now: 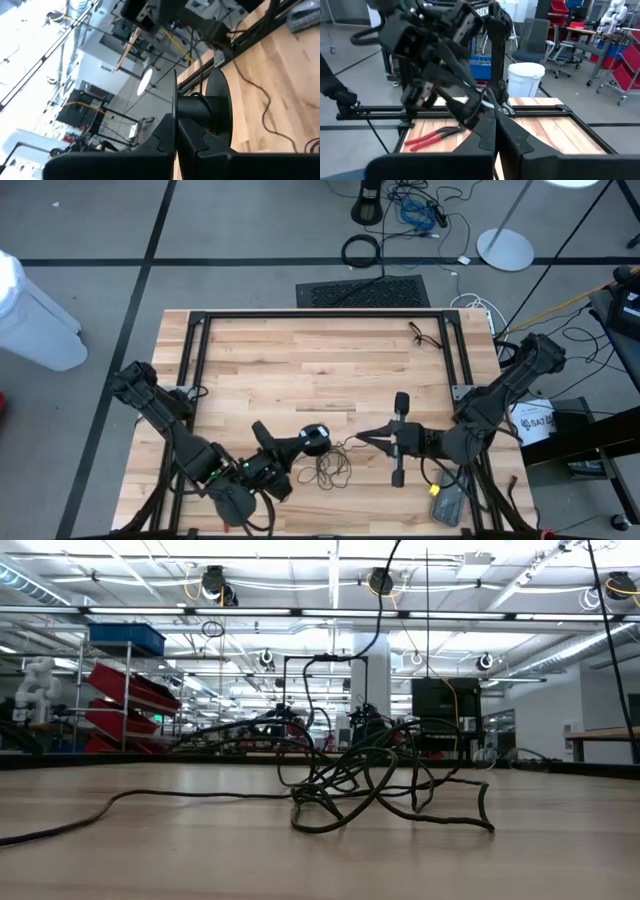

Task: Coil cords
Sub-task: Coil the black wire onto the black spool

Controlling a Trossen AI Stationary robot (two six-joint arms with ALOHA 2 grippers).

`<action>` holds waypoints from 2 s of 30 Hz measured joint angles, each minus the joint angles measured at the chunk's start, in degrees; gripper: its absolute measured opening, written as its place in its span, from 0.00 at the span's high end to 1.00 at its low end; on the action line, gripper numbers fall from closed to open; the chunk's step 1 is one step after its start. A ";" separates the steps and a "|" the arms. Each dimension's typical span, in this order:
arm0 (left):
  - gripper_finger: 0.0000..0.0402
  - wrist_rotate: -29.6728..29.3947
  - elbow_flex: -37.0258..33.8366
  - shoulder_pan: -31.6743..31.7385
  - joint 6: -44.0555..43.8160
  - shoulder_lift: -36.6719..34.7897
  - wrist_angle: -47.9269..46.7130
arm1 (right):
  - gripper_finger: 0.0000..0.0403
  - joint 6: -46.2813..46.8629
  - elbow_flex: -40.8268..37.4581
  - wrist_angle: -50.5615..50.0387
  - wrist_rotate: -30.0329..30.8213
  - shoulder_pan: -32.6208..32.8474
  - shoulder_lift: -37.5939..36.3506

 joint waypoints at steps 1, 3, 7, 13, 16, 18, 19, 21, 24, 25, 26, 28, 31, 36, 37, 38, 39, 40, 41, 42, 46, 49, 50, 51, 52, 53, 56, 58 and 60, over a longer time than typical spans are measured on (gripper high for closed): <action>1.00 -0.40 0.00 0.31 -0.28 0.01 0.04 | 1.00 -0.03 0.00 0.21 -0.80 -0.06 0.28; 1.00 -1.47 0.00 0.76 -0.90 0.01 0.20 | 1.00 -0.06 0.00 1.43 -2.18 -0.05 1.05; 1.00 -2.43 0.00 1.64 -2.52 0.15 0.22 | 1.00 -2.19 0.00 5.81 -3.34 -0.04 3.06; 1.00 -4.58 0.00 2.41 -3.86 0.32 0.49 | 1.00 -5.42 0.01 13.47 -5.74 -0.07 5.66; 1.00 -5.99 0.00 2.84 -6.28 0.32 0.81 | 1.00 -6.82 0.02 15.92 -5.87 -0.07 6.75; 1.00 -7.48 0.00 3.08 -6.49 0.34 1.51 | 1.00 -7.56 0.02 17.28 -6.12 -0.21 7.52; 1.00 -7.88 0.00 3.27 -6.57 0.34 2.10 | 1.00 -7.68 0.02 17.58 -6.75 -0.49 7.84; 1.00 -8.09 0.00 3.53 -6.90 0.35 2.77 | 1.00 -7.69 0.04 18.41 -8.10 -0.97 8.65; 1.00 -8.08 0.00 3.69 -8.02 0.45 3.46 | 1.00 -7.75 0.04 20.03 -11.74 -2.24 9.78; 1.00 -8.08 0.00 3.75 -8.05 0.45 3.85 | 1.00 -7.76 0.04 20.56 -12.87 -2.70 10.13; 1.00 -8.10 0.00 3.82 -8.07 0.45 4.23 | 1.00 -7.75 0.04 20.81 -13.72 -3.12 10.51; 1.00 -8.11 0.00 3.86 -8.12 0.45 5.77 | 1.00 -7.71 0.04 21.60 -14.68 -4.10 11.44; 1.00 -8.10 0.00 3.86 -8.14 0.45 8.41 | 1.00 -7.81 0.04 22.59 -14.64 -5.34 12.93; 1.00 -7.23 0.00 3.86 -8.20 0.45 10.70 | 1.00 -7.96 0.07 23.03 -14.65 -7.34 15.12; 1.00 -6.61 0.00 3.86 -8.21 0.45 10.93 | 1.00 -7.96 0.07 23.09 -14.59 -7.69 15.67; 1.00 -5.59 0.00 3.86 -8.28 0.45 10.98 | 1.00 -7.96 0.07 23.13 -14.63 -8.07 16.12; 1.00 -4.61 0.00 3.86 -8.68 0.45 10.98 | 1.00 -7.99 0.07 23.12 -14.39 -8.38 16.66; 1.00 -3.70 0.00 3.86 -9.41 0.45 10.98 | 1.00 -7.99 0.07 23.40 -14.43 -8.77 17.17; 1.00 -2.87 0.00 3.86 -10.16 0.45 11.00 | 1.00 -8.02 0.07 23.54 -14.35 -9.05 17.64; 1.00 -2.01 0.00 3.88 -10.79 0.45 11.16 | 1.00 -8.16 0.07 24.00 -14.37 -9.32 18.05; 1.00 0.56 0.00 3.92 -11.06 0.67 14.84 | 1.00 -9.64 0.07 25.48 -14.21 -10.09 19.21; 1.00 1.57 0.00 3.86 -11.06 1.02 17.77 | 1.00 -10.38 0.07 25.64 -12.25 -10.27 19.26; 1.00 1.76 0.00 3.81 -11.06 1.02 18.51 | 1.00 -10.93 0.07 25.60 -11.22 -10.20 19.29; 1.00 1.87 0.00 3.71 -11.07 1.02 18.65 | 1.00 -11.61 0.07 25.60 -10.23 -10.14 19.29; 1.00 1.81 0.00 3.69 -11.06 1.02 18.63 | 1.00 -12.26 0.07 25.60 -9.52 -10.07 19.29; 1.00 1.73 0.00 3.59 -11.04 1.03 18.63 | 1.00 -12.76 0.07 25.59 -8.82 -9.89 19.29; 1.00 1.65 0.00 3.07 -10.97 1.03 18.54 | 1.00 -13.89 0.07 25.47 -7.77 -9.21 19.29; 1.00 1.65 0.00 2.59 -10.65 1.04 18.56 | 1.00 -14.02 0.07 25.19 -7.04 -8.90 19.29; 1.00 1.74 0.00 2.20 -10.56 1.04 18.59 | 1.00 -14.63 0.07 24.27 -5.67 -8.70 19.29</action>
